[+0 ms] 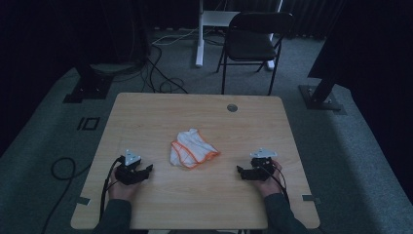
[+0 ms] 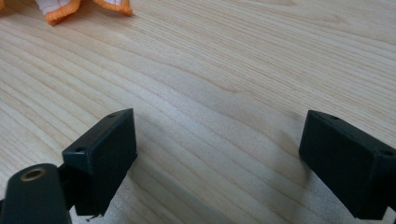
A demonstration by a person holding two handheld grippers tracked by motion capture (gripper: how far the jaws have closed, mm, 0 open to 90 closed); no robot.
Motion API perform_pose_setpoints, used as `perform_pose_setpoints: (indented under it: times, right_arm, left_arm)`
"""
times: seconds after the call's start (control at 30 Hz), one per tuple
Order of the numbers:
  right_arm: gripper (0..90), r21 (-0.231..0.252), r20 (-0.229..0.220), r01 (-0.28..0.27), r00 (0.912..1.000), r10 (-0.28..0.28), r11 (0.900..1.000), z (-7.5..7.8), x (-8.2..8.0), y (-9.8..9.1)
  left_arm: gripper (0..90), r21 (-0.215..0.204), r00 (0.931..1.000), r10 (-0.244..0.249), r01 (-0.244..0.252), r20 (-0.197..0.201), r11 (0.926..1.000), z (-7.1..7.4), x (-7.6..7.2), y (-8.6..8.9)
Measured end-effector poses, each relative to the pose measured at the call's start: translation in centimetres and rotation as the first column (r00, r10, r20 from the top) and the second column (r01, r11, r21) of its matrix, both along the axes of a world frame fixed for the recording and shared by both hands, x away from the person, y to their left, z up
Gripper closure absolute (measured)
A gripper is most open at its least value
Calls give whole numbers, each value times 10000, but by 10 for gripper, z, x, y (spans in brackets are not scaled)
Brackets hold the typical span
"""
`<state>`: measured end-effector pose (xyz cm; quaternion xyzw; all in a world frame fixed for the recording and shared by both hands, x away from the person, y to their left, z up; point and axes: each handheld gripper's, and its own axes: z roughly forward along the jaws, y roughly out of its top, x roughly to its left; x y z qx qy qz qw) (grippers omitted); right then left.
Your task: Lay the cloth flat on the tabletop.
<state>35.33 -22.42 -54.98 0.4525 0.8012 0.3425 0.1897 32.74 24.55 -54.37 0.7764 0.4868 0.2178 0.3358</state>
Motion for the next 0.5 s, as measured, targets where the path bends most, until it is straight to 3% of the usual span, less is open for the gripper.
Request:
perform_pose_setpoints:
  times: [0.5]
  right_arm:
    - [144,33,77,56,10000,-57,10000,0,-1,0]
  left_arm:
    - [457,-23,9999,96,-96,44,10000,0,0,-2]
